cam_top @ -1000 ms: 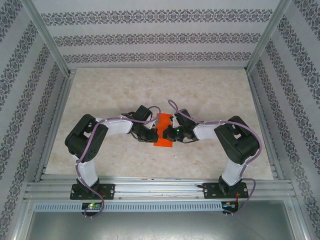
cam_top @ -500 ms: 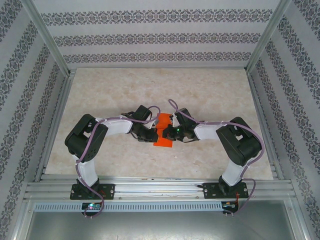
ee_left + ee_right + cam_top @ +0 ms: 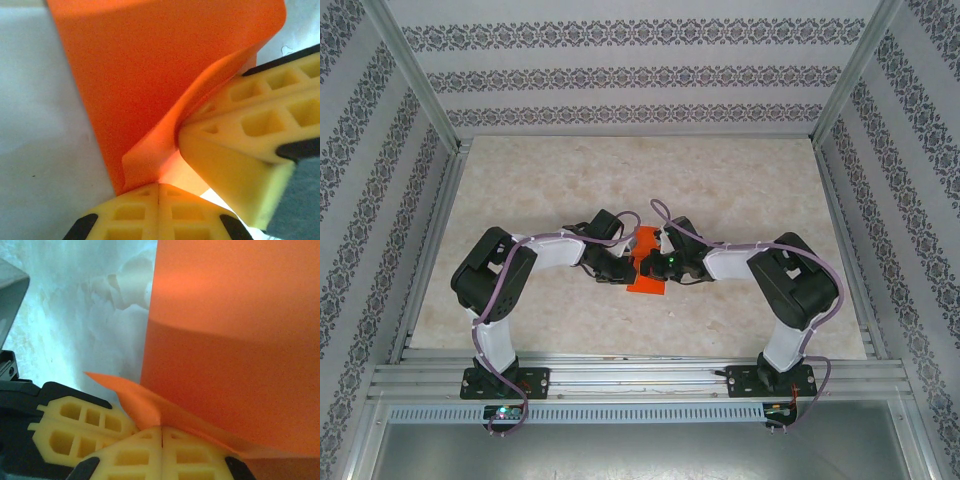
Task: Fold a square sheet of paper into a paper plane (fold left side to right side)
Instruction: Fold the triangle a second time at the center of the table.
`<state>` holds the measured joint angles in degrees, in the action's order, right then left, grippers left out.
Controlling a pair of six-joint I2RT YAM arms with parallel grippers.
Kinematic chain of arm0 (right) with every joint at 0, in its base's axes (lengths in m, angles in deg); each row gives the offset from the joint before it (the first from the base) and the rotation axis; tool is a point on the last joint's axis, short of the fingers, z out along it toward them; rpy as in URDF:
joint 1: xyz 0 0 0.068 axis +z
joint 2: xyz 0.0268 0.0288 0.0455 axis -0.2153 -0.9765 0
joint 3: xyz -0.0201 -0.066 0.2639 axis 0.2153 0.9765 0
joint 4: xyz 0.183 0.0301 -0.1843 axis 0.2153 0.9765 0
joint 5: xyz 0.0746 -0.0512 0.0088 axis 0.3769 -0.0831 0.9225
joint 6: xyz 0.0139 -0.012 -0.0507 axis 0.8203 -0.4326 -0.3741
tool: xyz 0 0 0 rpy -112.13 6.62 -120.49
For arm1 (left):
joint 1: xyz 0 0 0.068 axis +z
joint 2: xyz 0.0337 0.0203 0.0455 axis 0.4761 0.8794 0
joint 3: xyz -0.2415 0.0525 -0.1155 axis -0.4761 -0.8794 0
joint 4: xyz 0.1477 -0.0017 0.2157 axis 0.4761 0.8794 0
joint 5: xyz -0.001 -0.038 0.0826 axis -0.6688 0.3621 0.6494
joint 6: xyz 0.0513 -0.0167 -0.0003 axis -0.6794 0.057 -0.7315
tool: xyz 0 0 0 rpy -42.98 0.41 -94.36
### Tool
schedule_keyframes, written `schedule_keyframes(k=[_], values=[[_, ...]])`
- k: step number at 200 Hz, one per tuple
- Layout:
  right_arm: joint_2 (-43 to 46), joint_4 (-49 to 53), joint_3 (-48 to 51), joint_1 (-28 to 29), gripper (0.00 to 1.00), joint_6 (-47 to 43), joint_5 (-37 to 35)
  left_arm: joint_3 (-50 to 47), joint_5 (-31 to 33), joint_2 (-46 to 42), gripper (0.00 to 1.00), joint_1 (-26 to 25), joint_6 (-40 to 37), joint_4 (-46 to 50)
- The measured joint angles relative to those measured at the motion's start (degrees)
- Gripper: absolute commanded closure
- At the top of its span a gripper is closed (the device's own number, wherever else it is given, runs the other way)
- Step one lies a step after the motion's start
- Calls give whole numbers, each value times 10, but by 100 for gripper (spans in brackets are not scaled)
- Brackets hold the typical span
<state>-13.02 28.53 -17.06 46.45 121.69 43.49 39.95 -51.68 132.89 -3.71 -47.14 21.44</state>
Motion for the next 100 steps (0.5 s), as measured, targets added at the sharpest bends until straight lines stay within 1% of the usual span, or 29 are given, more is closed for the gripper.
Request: schedule_keyframes(k=[100], values=[[-10, 15, -6, -7, 100, -19, -9, 19, 0, 11, 100, 0, 7, 22]])
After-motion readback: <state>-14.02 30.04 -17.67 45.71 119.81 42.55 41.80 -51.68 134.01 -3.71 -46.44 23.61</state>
